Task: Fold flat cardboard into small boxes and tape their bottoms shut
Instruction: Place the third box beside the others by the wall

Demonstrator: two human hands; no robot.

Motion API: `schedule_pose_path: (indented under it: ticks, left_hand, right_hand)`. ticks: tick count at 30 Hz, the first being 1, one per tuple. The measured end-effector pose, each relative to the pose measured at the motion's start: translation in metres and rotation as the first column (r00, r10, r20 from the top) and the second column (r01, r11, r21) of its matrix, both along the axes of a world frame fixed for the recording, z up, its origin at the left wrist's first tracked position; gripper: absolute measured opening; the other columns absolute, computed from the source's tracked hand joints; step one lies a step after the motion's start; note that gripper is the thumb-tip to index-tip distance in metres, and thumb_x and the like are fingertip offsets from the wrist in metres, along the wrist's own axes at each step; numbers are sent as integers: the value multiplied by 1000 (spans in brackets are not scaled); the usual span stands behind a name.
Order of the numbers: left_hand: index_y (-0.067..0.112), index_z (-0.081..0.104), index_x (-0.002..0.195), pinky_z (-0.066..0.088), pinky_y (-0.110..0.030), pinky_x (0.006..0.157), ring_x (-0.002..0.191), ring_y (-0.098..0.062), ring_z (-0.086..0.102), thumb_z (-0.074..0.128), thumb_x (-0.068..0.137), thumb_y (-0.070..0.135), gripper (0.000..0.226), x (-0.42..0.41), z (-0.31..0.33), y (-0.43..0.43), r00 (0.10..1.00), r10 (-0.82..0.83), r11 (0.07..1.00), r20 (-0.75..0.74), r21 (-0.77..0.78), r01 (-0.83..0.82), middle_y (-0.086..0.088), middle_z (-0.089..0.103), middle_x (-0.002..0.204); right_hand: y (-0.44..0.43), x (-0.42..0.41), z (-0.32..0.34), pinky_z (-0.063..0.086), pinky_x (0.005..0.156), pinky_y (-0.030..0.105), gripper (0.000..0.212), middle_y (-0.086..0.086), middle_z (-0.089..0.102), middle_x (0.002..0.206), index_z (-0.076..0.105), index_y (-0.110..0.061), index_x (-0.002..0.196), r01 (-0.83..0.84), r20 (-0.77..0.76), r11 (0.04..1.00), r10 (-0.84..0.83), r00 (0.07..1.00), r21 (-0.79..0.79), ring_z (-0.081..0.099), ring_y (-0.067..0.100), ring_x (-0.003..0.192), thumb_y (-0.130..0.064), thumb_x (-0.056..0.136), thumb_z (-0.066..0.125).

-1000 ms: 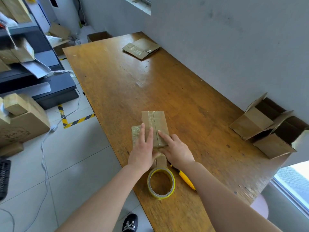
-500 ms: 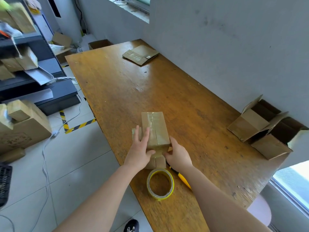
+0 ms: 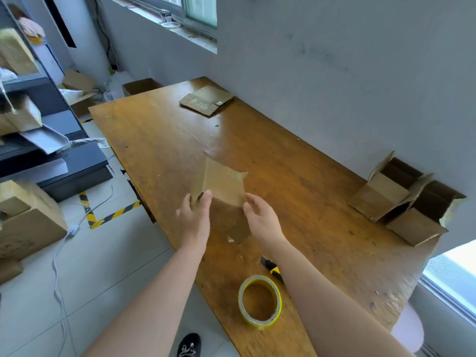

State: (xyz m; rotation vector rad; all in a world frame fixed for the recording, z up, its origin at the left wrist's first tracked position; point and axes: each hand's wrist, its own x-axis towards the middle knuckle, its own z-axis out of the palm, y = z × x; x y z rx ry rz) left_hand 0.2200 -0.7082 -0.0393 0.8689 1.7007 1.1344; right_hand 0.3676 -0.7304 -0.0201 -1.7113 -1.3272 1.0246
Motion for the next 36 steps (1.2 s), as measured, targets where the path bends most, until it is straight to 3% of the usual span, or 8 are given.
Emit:
schedule_pose_path:
  ticks: [4,8,12,16,23,28,33,36]
  left_hand:
    - [27,55,120,60,-43,70,107,-32,58,57,73,65,61,-25,-3,20,845,9,994,535,-96,51,-11,56,122]
    - [27,57,120,53,-48,83,113,-33,57,52,78,60,54,-45,-9,33,709,-128,960,693,-94,265,-13,61,121]
    - [21,56,123,33,-47,101,116,-22,53,37,94,48,44,-62,-19,48,787,-189,924,587,-164,344,-7,61,125]
    - [18,53,128,44,-35,88,106,-19,56,37,102,27,31,-58,-21,58,850,-203,906,486,-237,352,-6,57,127]
    - [21,45,143,42,-44,105,127,-29,45,34,101,28,43,-42,-18,67,826,-551,822,-119,-243,514,-7,42,146]
    - [25,33,148,35,-48,106,133,-30,38,28,68,92,105,-32,1,58,724,-675,731,-138,-255,633,-5,39,148]
    - [18,26,151,36,-51,107,134,-31,34,47,54,93,124,-14,15,65,605,-753,657,-259,-350,668,-8,29,148]
    - [20,36,145,44,-43,99,122,-30,46,53,53,91,118,0,25,72,431,-791,599,-434,-405,691,-10,36,139]
  right_hand:
    - [17,-19,7,42,84,26,64,1,44,144,35,-24,147,221,-229,939,-284,931,-265,47,18,115,-62,95,37]
    - [27,-39,11,45,75,32,48,-4,62,122,57,-35,124,259,-484,895,-418,768,-362,57,17,103,-64,94,33]
    - [35,-48,15,43,100,41,27,-5,64,117,65,-35,108,364,-384,884,-457,802,-293,57,17,109,-49,96,44]
    - [36,-54,15,35,108,52,21,-10,68,109,71,-35,91,422,-131,895,-440,889,-143,56,21,112,-23,90,54]
    - [24,-52,5,44,101,38,28,-3,64,114,71,-20,105,325,202,943,-334,921,77,51,20,116,-3,85,62]
    - [25,-46,3,45,103,30,49,1,39,138,55,-20,129,423,186,893,-447,875,153,43,16,126,-5,84,69]
    - [32,-30,3,51,88,28,67,1,51,136,34,-17,147,473,26,880,-472,881,-51,54,13,111,-13,88,67]
    - [31,-11,-1,49,75,22,55,2,58,125,45,-15,141,417,59,902,-413,909,-113,58,14,100,-14,88,62]
